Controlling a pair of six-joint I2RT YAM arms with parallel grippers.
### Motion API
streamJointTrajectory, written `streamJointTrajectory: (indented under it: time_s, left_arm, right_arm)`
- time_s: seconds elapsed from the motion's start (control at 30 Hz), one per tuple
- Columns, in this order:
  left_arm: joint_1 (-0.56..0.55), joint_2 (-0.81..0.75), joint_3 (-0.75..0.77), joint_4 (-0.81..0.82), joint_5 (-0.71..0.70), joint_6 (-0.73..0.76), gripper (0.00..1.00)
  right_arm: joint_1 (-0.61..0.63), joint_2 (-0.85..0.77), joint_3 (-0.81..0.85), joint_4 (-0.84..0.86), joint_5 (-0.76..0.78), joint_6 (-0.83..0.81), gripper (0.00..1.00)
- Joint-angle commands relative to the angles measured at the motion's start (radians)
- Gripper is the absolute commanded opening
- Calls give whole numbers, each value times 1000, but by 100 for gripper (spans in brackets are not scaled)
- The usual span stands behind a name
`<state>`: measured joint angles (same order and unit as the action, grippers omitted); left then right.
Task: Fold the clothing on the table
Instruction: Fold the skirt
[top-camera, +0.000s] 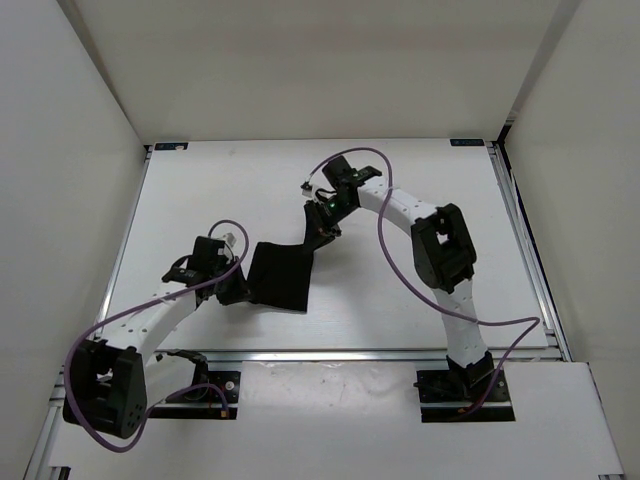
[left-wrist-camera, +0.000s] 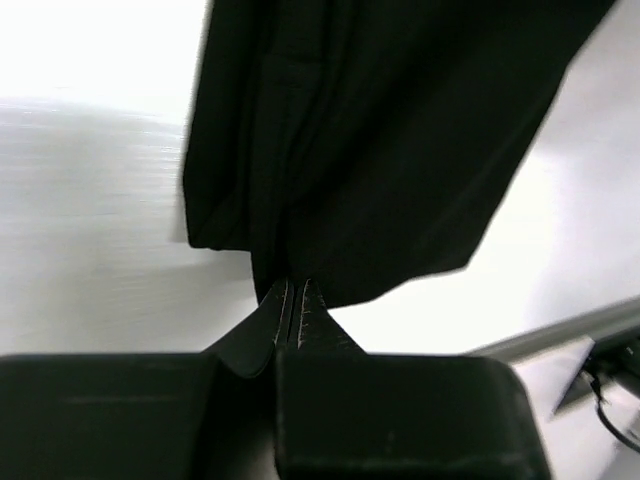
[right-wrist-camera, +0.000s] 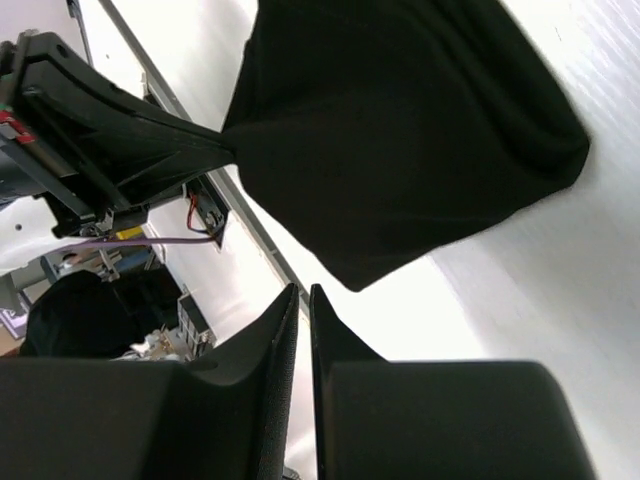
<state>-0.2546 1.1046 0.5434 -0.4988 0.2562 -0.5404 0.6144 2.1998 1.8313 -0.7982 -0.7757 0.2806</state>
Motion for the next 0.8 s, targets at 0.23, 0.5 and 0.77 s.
streamJointTrajectory:
  time_s: [0.23,0.5,0.77]
  left_arm:
    - [46,-14,-51,48,-147,29,0]
    - [8,44,-45,54,-212,34,0]
    - [24,31,-28,65,-276,39,15]
  right_arm:
    - [50,143,85,-4,-46,11,14]
    - [61,100,115,-4,-37,-23,36]
    - [97,25,152,-67,87,-100,47]
